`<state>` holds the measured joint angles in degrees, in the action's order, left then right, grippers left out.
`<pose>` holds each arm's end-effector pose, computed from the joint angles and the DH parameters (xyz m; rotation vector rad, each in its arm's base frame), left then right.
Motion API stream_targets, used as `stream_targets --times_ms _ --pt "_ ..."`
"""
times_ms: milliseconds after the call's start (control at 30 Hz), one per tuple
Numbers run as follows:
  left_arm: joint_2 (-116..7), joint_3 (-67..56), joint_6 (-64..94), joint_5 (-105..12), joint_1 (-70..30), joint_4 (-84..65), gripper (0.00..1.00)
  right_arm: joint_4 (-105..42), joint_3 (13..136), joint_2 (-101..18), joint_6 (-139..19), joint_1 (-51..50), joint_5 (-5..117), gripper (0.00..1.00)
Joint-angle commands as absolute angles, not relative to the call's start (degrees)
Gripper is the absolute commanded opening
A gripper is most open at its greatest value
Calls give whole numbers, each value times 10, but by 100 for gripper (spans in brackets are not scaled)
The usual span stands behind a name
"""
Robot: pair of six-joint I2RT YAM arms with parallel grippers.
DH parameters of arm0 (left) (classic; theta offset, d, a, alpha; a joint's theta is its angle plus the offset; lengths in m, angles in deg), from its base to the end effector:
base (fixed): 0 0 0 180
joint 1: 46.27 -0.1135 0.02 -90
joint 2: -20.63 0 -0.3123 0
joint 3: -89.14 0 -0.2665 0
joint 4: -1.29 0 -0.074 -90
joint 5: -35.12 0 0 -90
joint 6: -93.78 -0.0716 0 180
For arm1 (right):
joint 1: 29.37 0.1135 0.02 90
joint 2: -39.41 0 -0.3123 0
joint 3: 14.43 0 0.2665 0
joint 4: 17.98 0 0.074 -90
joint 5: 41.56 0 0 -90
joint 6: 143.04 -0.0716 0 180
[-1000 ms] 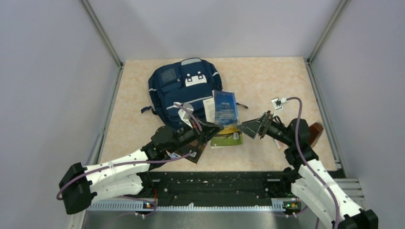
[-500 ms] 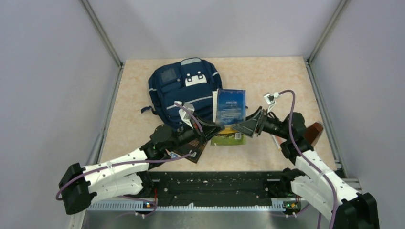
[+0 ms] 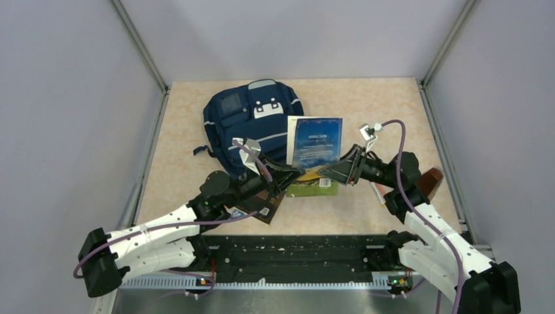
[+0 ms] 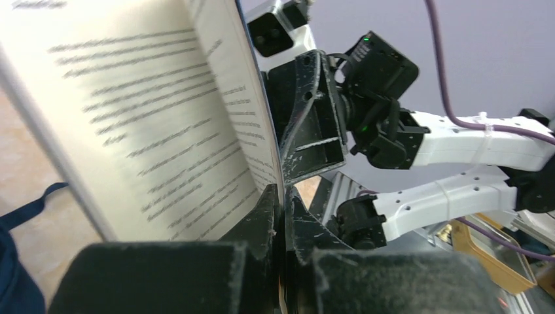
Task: Pack the student bag
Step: Pick up the book from the center of the board.
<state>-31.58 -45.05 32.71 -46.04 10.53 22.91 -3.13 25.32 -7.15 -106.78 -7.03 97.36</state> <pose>0.1185 -0.2011 0.3686 0.4860 1.3567 -1.3574 0.1550 0.1220 0.3256 -0.3570 1.6883 1.6321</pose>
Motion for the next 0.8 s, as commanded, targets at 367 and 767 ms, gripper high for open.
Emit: stream_targets --times_ms 367,767 --pt "-288 -353 228 -652 87 -74 70 -212 312 -15 -958 -58 787 0" --pt "-446 -309 18 -628 -58 -170 78 -468 346 5 -832 -114 590 0"
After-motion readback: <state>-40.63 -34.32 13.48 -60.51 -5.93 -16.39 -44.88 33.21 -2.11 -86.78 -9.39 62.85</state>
